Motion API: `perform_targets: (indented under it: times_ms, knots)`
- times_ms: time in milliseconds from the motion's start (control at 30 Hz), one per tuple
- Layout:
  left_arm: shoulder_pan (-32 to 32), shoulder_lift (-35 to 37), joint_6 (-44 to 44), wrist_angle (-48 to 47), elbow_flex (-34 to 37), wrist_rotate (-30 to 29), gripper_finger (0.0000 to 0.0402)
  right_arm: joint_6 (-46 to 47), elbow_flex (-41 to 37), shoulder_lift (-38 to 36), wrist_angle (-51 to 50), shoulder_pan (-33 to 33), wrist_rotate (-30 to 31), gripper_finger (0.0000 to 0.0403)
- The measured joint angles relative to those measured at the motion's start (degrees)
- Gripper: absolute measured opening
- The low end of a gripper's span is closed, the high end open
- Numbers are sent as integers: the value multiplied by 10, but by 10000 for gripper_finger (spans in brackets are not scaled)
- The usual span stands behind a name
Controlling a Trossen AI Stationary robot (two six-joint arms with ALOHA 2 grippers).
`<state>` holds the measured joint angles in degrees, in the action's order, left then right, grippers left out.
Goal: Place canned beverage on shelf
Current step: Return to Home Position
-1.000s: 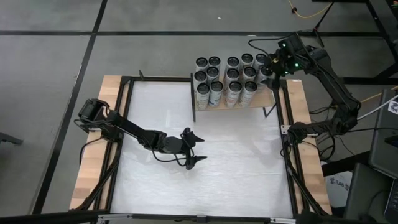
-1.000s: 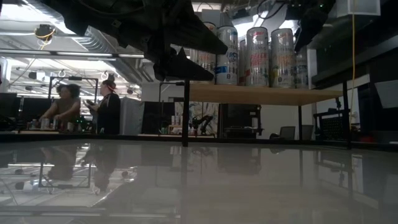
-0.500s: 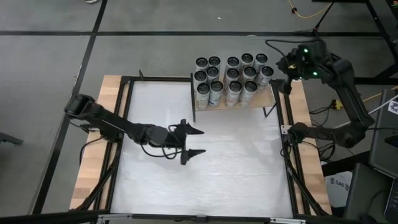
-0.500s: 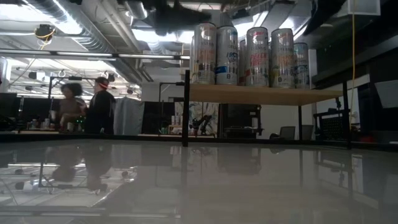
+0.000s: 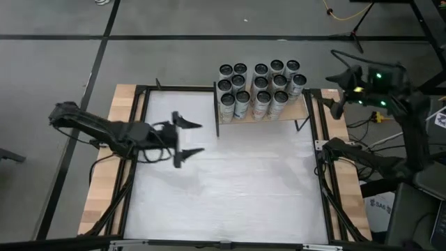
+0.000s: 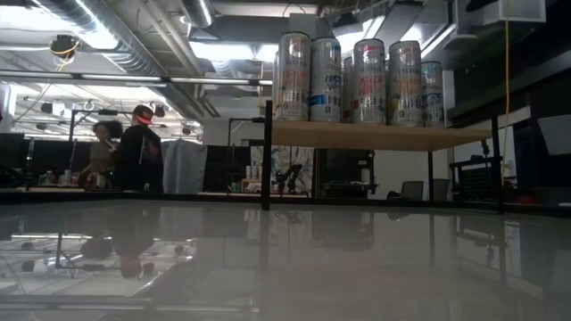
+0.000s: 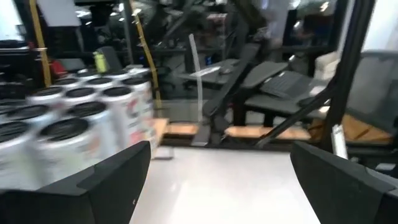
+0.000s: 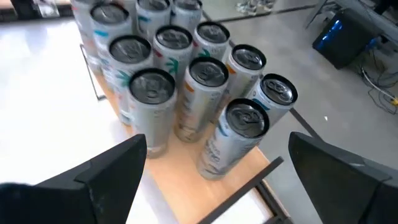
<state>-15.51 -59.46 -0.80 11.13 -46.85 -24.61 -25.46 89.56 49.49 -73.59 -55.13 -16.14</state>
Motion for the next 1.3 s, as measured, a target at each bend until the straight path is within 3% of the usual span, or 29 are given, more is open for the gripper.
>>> perform_targets:
  times_ms: [333, 433, 600, 933, 1300]
  knots:
    - [0, 190, 1, -231, 0, -52, 382, 55, 0, -76, -25, 0, -32, 381]
    - [0, 231, -2, -257, 19, -59, 382, 82, 0, -89, -30, 0, -49, 381]
    - [0, 297, -9, -223, 117, -62, 382, 92, 0, -97, -30, 0, -68, 381]
    - [0, 436, -5, -42, 337, -80, 382, 92, -8, -97, -26, 0, -100, 381]
    - [0, 553, -1, 4, 458, -79, 382, 126, -86, -96, 80, 0, -224, 381]
